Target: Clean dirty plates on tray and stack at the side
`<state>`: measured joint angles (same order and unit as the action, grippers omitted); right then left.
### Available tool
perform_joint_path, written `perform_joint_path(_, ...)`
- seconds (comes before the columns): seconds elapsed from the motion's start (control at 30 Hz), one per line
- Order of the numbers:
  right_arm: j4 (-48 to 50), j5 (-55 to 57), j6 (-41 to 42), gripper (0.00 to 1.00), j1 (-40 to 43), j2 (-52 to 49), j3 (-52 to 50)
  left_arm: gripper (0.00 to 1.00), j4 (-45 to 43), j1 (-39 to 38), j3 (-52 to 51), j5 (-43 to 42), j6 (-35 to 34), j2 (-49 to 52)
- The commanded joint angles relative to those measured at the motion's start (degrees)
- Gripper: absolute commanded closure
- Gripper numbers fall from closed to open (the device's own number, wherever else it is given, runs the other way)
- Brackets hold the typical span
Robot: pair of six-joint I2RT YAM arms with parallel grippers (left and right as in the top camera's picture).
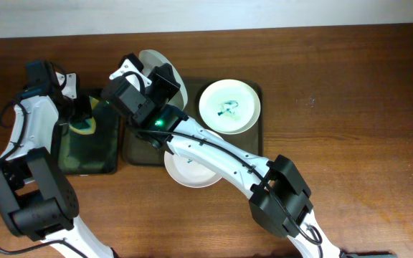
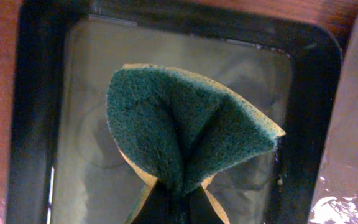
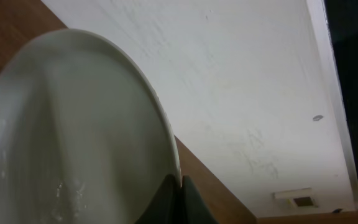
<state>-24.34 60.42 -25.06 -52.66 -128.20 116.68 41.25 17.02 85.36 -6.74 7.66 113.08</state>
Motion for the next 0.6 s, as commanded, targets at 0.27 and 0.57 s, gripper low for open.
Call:
perform_joint_path(0.27, 0.33, 1.75, 1.81, 0.96, -0.55, 0.09, 0.22, 0.43, -3.08, 0.42, -3.23, 0.39, 3.06, 0.37)
perform_joint_path(0.57, -1.92, 1.73, 7.13, 0.96, -0.15, 0.09, 0.22, 0.23, -0.39, 0.42, -2.93, -5.53, 3.1, -10.56)
